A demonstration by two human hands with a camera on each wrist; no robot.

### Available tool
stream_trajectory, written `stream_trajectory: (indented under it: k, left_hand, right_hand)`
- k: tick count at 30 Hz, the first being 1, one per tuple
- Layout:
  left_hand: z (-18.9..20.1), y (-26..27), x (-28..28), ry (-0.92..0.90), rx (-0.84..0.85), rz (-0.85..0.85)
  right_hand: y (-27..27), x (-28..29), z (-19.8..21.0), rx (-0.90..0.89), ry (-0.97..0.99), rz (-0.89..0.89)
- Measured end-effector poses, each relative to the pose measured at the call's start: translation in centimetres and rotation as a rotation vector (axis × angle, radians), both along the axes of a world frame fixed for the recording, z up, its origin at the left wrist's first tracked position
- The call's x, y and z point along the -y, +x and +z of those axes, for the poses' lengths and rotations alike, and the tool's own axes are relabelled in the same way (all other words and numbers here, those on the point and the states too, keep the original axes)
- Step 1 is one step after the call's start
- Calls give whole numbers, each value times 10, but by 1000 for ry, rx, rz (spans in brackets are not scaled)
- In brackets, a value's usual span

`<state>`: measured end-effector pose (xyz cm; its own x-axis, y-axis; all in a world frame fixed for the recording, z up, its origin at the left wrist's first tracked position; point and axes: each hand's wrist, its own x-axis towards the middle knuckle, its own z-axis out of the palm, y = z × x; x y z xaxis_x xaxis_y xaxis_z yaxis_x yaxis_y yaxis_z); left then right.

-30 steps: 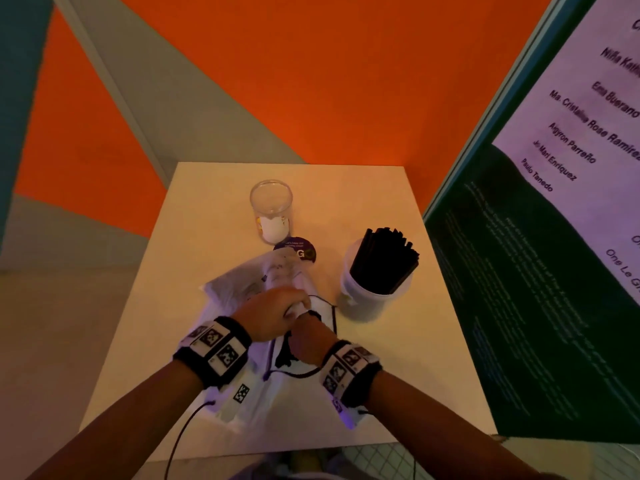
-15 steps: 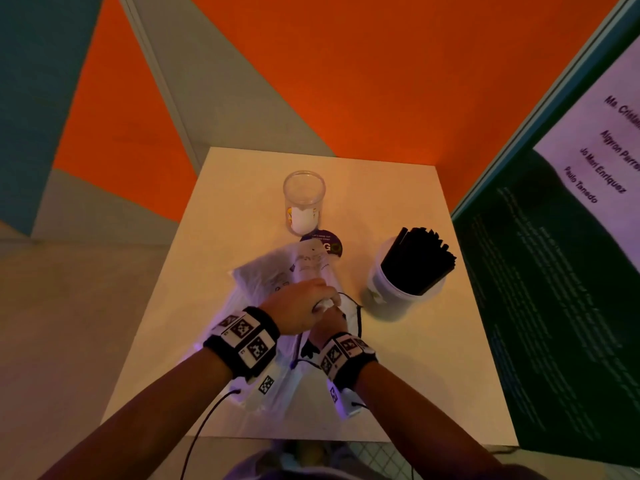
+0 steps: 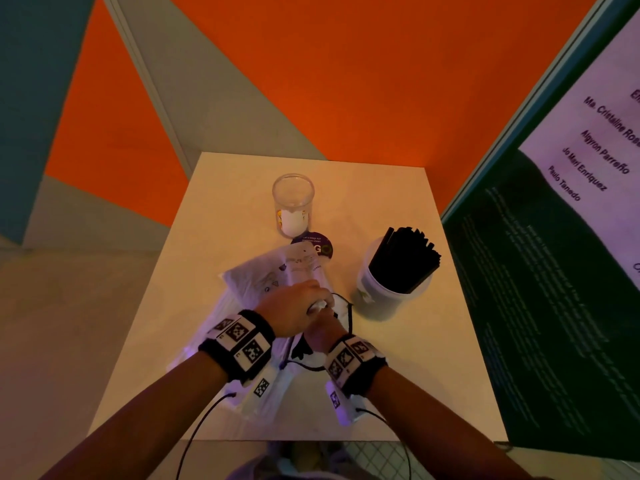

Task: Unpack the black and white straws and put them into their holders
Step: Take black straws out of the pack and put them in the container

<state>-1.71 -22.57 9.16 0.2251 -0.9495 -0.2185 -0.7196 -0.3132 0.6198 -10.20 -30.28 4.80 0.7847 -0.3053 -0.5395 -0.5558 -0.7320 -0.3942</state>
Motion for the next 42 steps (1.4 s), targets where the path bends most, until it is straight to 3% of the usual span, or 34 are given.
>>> stream_trajectory:
  k: [4, 11, 14, 19, 23, 26, 28, 33, 37, 40, 42]
  left_hand:
    - [-5, -9, 9, 30, 59, -33]
    - [-26, -33, 32, 1, 268, -134]
    - [-27, -48, 49, -78, 214, -173]
    - [-16, -69, 80, -61, 98, -126]
    - [-6, -58, 84, -152, 97, -69]
    - [-7, -42, 79, -137, 102, -7]
    - [-8, -37, 78, -155, 138, 11]
    - [-11, -38, 79, -150, 99, 15]
    - [-7, -37, 78, -218, -12, 82]
    - [4, -42, 88, -298, -111, 127]
    - [12, -49, 99, -301, -143, 139]
  right_hand:
    - [-21, 28, 39, -257, -11, 181]
    - [-91, 100, 107, -328, -232, 288]
    - [-112, 118, 139, -381, -285, 308]
    - [-129, 142, 177, -298, -223, 308]
    - [-136, 167, 182, -7, -16, 117]
    - [-139, 179, 171, 432, 211, -291]
    - [-135, 170, 156, 609, 319, -434]
    - [-113, 138, 126, 772, 494, -489]
    - [-114, 136, 119, 1119, 719, -640]
    - [-109, 122, 111, 1208, 880, -604]
    - [-102, 118, 115, 1234, 867, -569]
